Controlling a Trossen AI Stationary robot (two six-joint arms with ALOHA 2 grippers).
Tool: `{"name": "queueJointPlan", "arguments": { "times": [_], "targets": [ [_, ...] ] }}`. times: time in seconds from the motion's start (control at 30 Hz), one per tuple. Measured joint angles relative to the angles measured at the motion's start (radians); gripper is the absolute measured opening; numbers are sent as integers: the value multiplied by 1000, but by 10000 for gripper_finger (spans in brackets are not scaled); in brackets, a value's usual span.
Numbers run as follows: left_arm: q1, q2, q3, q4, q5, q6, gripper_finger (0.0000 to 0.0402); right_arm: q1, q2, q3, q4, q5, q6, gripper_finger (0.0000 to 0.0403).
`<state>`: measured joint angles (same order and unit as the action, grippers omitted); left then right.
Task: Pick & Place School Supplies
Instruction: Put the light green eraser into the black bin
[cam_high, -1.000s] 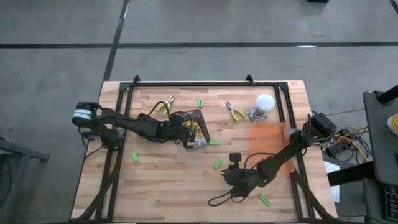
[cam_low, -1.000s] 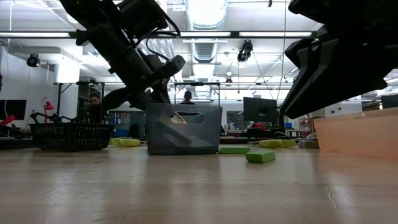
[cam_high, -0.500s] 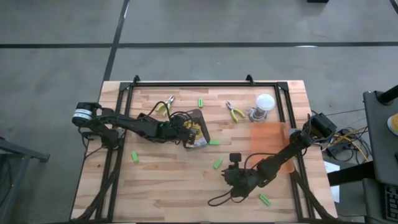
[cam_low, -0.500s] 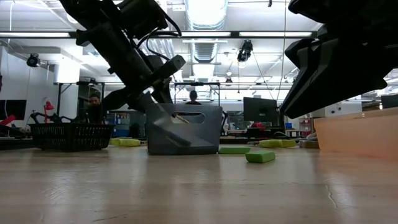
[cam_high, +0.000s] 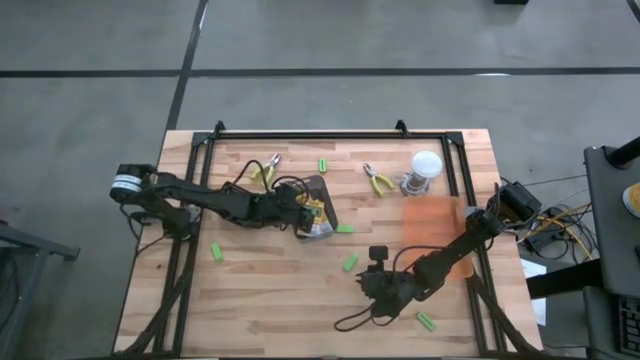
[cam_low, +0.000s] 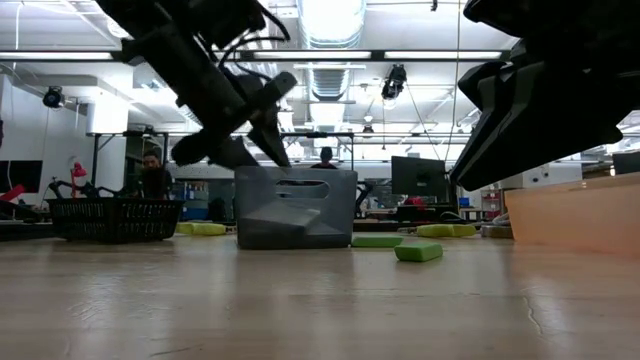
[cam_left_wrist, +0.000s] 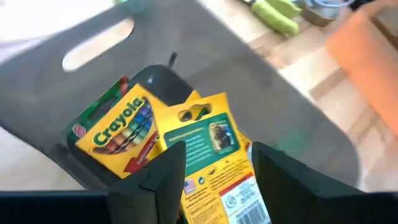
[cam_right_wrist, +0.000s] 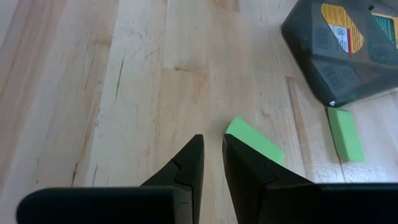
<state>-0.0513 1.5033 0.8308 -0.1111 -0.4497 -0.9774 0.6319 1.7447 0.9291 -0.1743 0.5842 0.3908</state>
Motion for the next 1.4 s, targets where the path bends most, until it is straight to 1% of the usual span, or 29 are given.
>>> {"name": "queueJointPlan", "arguments": {
  "times": [0.17, 0.3, 0.37, 0.53, 0.77, 0.87, 1.0, 1.2, 1.27, 1.4],
  "targets": [
    [-29, -71, 10, 6, 37, 147, 187, 0, 0, 0, 1, 0, 1, 57],
    [-93, -129, 12, 6, 36, 209, 186, 0, 0, 0, 2, 0, 1, 57],
    [-137, -153, 12, 6, 3, 215, 186, 0, 0, 0, 5, 0, 0, 57],
    [-267, -191, 12, 7, -128, 240, 186, 0, 0, 0, 6, 0, 0, 57],
    [-427, -202, 12, 6, -191, 430, 186, 0, 0, 0, 6, 0, 1, 57],
    [-476, -200, 12, 6, -255, 411, 186, 0, 0, 0, 7, 0, 1, 57],
    [-508, -199, 12, 6, -346, 367, 186, 0, 0, 0, 7, 0, 0, 57],
    [-513, -199, 12, 6, -439, 401, 186, 0, 0, 0, 8, 0, 0, 57],
    [-513, -204, 12, 4, -458, 402, 186, 0, 0, 0, 8, 0, 0, 57],
    [-513, -212, 12, -27, -463, 402, 186, 0, 0, 0, 8, 0, 0, 57]
  ]
}}
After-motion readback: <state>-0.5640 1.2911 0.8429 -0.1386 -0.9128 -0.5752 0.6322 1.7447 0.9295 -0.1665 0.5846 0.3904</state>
